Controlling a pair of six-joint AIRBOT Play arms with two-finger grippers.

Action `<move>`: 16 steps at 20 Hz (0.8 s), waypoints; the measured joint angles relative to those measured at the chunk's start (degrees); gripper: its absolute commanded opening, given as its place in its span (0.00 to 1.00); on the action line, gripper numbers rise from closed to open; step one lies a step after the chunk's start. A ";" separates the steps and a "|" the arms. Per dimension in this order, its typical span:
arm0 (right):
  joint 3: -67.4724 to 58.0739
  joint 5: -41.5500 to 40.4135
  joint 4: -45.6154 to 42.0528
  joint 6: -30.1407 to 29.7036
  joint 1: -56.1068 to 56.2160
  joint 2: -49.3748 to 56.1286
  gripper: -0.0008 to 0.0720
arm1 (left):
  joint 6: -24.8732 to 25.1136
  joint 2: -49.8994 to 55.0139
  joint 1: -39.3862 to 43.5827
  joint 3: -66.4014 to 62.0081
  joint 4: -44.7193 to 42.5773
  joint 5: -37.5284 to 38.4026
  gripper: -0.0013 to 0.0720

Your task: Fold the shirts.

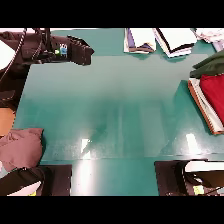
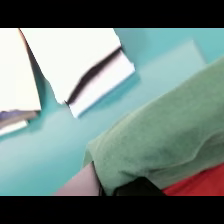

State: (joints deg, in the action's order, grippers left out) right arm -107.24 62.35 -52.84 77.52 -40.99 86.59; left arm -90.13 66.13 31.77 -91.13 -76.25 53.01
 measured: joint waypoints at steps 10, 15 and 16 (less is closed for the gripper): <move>4.22 9.53 -7.61 -1.49 -6.10 -6.34 0.03 | 0.15 0.02 0.00 0.00 0.04 0.92 0.05; 22.10 10.75 -12.52 -6.43 -13.81 -14.84 0.09 | 0.26 0.02 0.00 0.00 0.04 1.01 0.05; 25.70 10.88 -13.70 -7.04 -15.39 -16.44 0.31 | 0.39 0.02 0.00 0.00 0.02 1.05 0.05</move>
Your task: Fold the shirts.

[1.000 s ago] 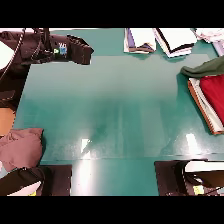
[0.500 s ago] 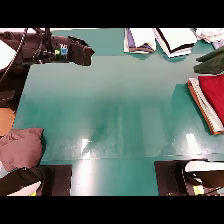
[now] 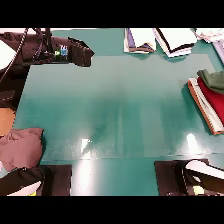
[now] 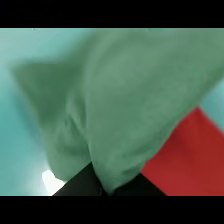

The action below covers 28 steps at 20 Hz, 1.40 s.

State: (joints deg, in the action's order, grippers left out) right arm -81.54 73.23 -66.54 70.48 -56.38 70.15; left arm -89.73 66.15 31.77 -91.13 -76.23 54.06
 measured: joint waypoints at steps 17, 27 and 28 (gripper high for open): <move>6.03 -2.64 17.22 -1.38 20.06 -9.88 0.71 | 0.22 0.00 0.00 0.00 -0.02 0.59 0.05; 5.49 -5.62 18.32 -1.14 55.08 -5.25 0.03 | 0.20 0.00 0.00 0.00 -0.04 0.42 0.05; 5.49 -5.81 18.32 -1.16 56.30 -4.96 0.03 | 0.20 0.00 0.00 0.00 -0.02 0.39 0.05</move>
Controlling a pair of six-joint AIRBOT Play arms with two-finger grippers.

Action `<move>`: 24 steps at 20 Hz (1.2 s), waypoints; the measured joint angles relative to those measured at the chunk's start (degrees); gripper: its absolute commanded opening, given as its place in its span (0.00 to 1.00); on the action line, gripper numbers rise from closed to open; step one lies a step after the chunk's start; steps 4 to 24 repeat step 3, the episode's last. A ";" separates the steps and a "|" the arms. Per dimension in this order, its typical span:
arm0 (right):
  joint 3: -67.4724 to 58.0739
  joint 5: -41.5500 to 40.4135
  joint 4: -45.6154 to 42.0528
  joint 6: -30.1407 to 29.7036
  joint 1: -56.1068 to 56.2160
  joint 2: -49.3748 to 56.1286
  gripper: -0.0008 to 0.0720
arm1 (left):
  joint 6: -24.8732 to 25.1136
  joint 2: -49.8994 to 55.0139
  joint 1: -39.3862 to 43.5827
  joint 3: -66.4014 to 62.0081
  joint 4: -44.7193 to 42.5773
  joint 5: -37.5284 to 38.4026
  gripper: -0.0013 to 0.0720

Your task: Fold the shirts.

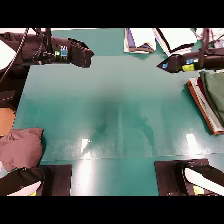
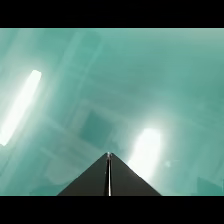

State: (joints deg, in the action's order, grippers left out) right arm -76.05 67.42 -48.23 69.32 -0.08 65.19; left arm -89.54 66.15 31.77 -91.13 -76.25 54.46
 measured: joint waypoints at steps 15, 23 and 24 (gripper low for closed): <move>0.00 -0.20 0.07 0.02 1.86 0.39 0.03 | 0.00 0.00 0.00 0.00 -0.02 0.00 0.05; 0.00 -0.20 0.07 0.02 1.86 0.39 0.03 | 0.00 0.00 0.00 0.00 -0.02 0.00 0.05; 0.00 -0.20 0.07 0.02 1.86 0.39 0.03 | 0.00 0.00 0.00 0.00 -0.02 0.00 0.05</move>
